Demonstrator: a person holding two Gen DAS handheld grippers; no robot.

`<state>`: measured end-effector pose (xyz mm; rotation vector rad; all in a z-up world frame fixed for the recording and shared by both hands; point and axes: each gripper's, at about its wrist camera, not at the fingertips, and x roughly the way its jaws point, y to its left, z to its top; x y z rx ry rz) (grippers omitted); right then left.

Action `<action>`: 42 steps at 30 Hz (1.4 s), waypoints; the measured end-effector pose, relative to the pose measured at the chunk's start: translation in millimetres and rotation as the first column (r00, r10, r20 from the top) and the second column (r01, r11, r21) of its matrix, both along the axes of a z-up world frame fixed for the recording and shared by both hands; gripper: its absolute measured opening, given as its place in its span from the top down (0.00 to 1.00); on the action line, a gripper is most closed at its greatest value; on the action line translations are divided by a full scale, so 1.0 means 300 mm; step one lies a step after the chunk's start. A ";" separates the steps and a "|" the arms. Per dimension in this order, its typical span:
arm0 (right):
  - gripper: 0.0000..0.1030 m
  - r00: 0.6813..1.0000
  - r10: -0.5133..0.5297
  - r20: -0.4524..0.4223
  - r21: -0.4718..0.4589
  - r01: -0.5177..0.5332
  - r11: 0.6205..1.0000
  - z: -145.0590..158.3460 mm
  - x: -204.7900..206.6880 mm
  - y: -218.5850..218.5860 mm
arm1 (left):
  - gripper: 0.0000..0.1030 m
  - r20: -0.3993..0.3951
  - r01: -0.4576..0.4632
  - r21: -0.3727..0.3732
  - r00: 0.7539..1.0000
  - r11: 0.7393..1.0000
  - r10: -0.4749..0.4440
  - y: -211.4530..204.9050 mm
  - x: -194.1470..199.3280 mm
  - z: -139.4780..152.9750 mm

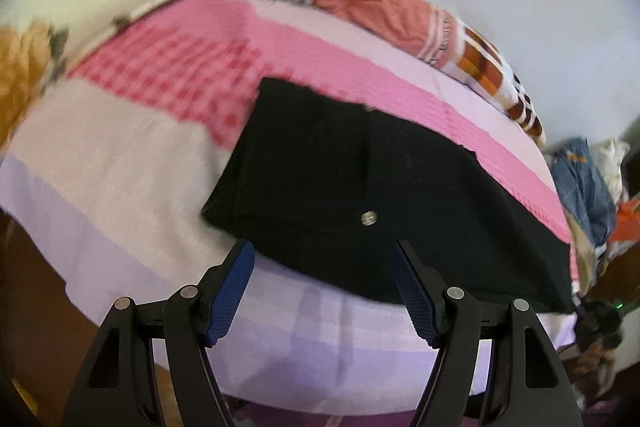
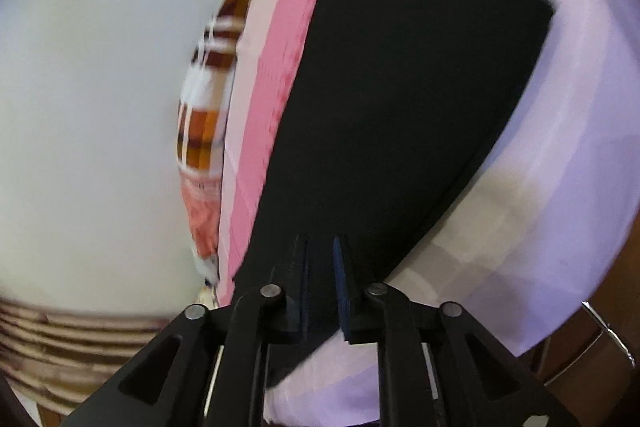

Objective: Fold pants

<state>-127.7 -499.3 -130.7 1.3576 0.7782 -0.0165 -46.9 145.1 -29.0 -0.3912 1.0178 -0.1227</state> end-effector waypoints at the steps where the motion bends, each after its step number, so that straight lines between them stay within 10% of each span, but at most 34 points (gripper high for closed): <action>1: 0.85 0.999 0.037 0.015 0.011 -0.037 0.999 -0.006 0.019 0.037 | 0.31 -0.017 -0.006 -0.031 1.000 1.000 0.006 0.019 0.001 -0.014; 13: 0.75 0.954 0.294 0.054 0.027 -0.296 0.955 -0.015 0.157 0.354 | 0.31 -0.132 -0.028 -0.277 0.991 0.960 -0.009 0.074 0.089 -0.145; 16: 0.72 0.953 0.300 0.034 0.036 -0.302 0.953 -0.033 0.161 0.356 | 0.50 -0.127 -0.023 -0.218 0.992 0.976 -0.005 0.064 0.115 -0.141; 17: 0.71 0.952 0.305 0.029 0.034 -0.306 0.951 -0.036 0.177 0.367 | 0.72 -0.116 -0.016 -0.177 0.993 0.984 -0.005 0.057 0.121 -0.131; 21: 0.71 0.951 0.305 0.058 0.076 -0.309 0.948 -0.056 0.188 0.381 | 0.81 -0.070 -0.024 -0.123 0.997 0.992 0.015 0.056 0.114 -0.093; 42: 0.63 0.971 0.234 -0.057 0.117 -0.226 0.967 -0.115 0.258 0.458 | 0.82 -0.031 -0.015 -0.221 0.999 0.975 0.008 0.085 0.107 -0.028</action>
